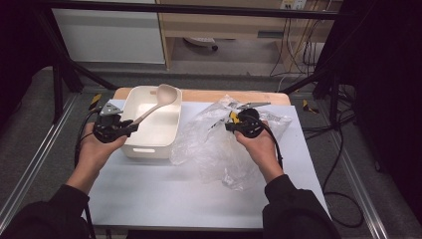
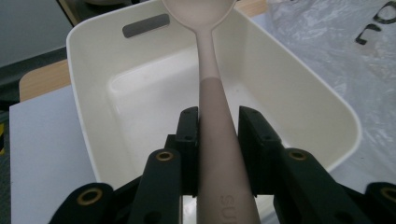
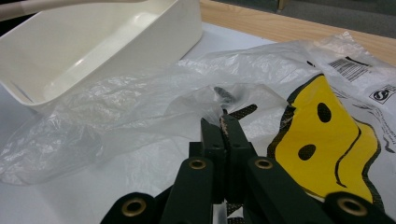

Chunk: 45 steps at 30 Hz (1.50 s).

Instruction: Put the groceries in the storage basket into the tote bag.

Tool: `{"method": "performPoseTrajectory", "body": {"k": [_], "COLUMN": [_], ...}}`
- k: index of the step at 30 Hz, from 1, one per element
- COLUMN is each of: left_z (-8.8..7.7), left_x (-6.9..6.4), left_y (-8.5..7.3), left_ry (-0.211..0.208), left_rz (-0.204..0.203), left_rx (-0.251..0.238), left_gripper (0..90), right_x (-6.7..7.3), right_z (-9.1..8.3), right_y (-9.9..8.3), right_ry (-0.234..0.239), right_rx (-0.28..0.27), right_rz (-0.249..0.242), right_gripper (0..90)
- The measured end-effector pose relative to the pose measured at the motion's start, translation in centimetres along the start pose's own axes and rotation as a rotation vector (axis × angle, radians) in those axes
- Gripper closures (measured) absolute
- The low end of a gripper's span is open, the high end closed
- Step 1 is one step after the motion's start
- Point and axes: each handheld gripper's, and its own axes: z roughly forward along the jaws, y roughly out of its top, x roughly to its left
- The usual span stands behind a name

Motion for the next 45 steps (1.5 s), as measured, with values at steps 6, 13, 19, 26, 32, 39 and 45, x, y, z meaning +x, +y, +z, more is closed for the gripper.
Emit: {"method": "performPoseTrajectory", "body": {"k": [6,13,19,26,32,39,45], "left_z": [-1.9,-3.3,-4.2,-5.6,-6.6,-7.5,-8.3], "left_x": [-0.9,-1.7,-1.9,-3.0,-4.1,-5.3,-6.3], "left_y": [-0.1,-0.7,-1.2,-2.1,-3.2,-4.7,-5.3], "left_ry": [-0.035,-0.075,-0.095,-0.151,-0.195,-0.241,-0.262], "left_rz": [0.022,0.044,0.057,0.064,0.065,0.066,0.082], "left_rx": [-0.030,-0.036,-0.041,-0.053,-0.057,-0.056,-0.059], "left_gripper": [69.6,69.6,69.7,69.7,69.6,69.7,69.7], "right_x": [0.4,0.6,0.8,0.8,0.7,0.6,0.7], "right_z": [-0.5,-0.7,-0.6,-0.4,-0.2,0.1,0.2], "right_y": [0.5,1.0,1.1,1.0,0.9,0.8,0.8], "right_ry": [-0.009,-0.003,-0.002,0.003,0.006,0.008,0.012], "right_rx": [-0.033,-0.049,-0.042,-0.028,-0.016,-0.003,0.003], "right_rz": [-0.013,-0.035,-0.039,-0.039,-0.046,-0.047,-0.051], "right_gripper": [90.0,90.0,90.0,90.0,90.0,90.0,90.0]}}
